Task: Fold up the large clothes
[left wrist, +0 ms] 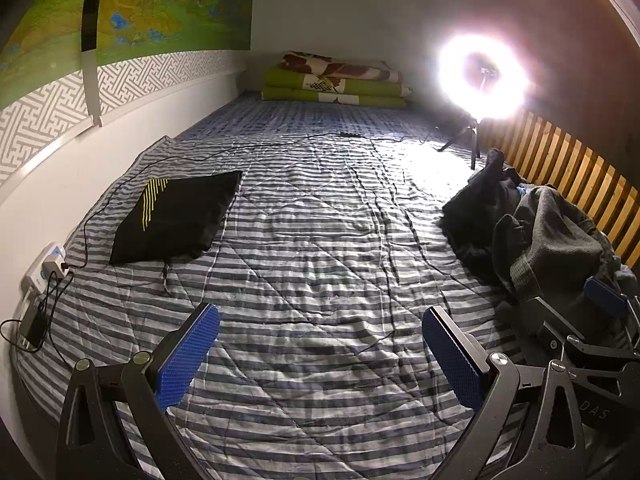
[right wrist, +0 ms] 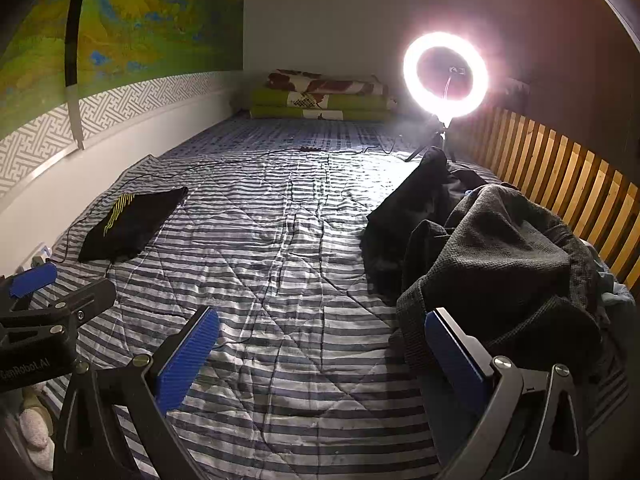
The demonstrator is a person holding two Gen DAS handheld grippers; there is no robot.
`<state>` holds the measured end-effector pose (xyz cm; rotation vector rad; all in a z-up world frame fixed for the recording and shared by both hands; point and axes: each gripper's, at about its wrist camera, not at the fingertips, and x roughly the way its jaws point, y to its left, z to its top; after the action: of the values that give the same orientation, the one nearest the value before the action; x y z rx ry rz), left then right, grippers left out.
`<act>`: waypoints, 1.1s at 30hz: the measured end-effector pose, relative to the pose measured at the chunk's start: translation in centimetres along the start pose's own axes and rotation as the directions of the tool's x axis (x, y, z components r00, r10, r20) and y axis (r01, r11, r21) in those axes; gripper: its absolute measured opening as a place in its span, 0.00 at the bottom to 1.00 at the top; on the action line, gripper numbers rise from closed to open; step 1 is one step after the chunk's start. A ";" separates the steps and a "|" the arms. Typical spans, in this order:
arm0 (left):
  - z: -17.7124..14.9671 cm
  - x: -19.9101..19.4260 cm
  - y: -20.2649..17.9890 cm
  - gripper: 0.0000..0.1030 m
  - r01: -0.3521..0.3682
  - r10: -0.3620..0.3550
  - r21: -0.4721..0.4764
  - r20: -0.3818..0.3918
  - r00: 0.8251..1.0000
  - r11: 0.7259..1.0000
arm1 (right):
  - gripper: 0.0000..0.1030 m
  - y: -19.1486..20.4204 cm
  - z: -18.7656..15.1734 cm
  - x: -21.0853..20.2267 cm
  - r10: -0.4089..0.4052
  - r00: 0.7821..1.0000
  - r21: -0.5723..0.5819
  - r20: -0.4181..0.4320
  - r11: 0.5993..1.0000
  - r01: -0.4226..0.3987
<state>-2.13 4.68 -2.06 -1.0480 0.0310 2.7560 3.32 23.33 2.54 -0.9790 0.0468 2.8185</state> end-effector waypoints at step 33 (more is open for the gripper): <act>0.4 -0.4 1.2 0.99 -0.006 0.007 -0.036 0.017 1.000 0.999 | 0.99 0.2 0.9 0.8 -0.001 1.000 -0.018 0.002 1.000 0.001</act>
<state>-2.28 3.50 -1.56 -1.0354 -0.0183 2.7808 2.12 23.36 2.77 -0.9794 0.0210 2.8240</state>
